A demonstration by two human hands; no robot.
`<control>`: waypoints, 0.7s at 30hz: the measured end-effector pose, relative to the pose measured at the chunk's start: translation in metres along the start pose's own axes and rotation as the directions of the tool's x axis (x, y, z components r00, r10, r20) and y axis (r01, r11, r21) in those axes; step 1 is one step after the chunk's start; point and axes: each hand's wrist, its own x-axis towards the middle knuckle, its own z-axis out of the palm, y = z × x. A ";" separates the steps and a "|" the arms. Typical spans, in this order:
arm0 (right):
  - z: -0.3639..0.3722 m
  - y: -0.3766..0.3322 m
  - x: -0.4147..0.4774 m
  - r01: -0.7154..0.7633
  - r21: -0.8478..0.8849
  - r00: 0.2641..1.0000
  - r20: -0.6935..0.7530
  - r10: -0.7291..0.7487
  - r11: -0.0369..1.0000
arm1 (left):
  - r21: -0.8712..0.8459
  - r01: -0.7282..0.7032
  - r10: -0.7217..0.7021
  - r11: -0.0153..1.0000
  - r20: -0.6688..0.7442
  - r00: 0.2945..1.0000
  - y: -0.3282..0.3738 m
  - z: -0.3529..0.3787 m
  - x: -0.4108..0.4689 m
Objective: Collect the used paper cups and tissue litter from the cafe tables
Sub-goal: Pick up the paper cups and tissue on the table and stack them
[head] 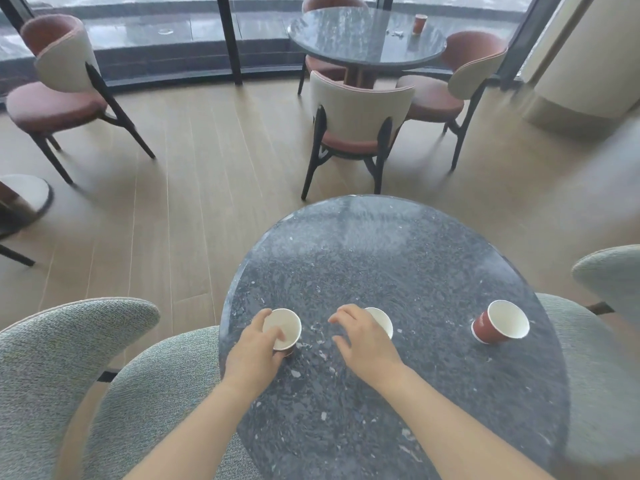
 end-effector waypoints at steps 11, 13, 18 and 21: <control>-0.017 0.047 -0.046 -0.173 -0.264 0.980 0.052 0.193 0.949 | -0.024 -0.145 0.144 0.989 -0.014 0.989 0.047 0.014 0.014; -0.021 0.054 -0.051 -0.185 -0.320 0.974 0.068 0.217 0.929 | -0.030 -0.176 0.176 0.984 -0.016 0.984 0.055 0.016 0.014; -0.026 0.068 -0.059 -0.218 -0.302 0.971 0.032 0.238 0.928 | -0.051 -0.251 0.251 0.967 -0.003 0.968 0.074 0.021 0.010; -0.035 0.075 -0.066 -0.216 -0.245 0.976 -0.017 0.219 0.945 | -0.038 -0.251 0.252 0.967 0.024 0.968 0.087 0.032 0.006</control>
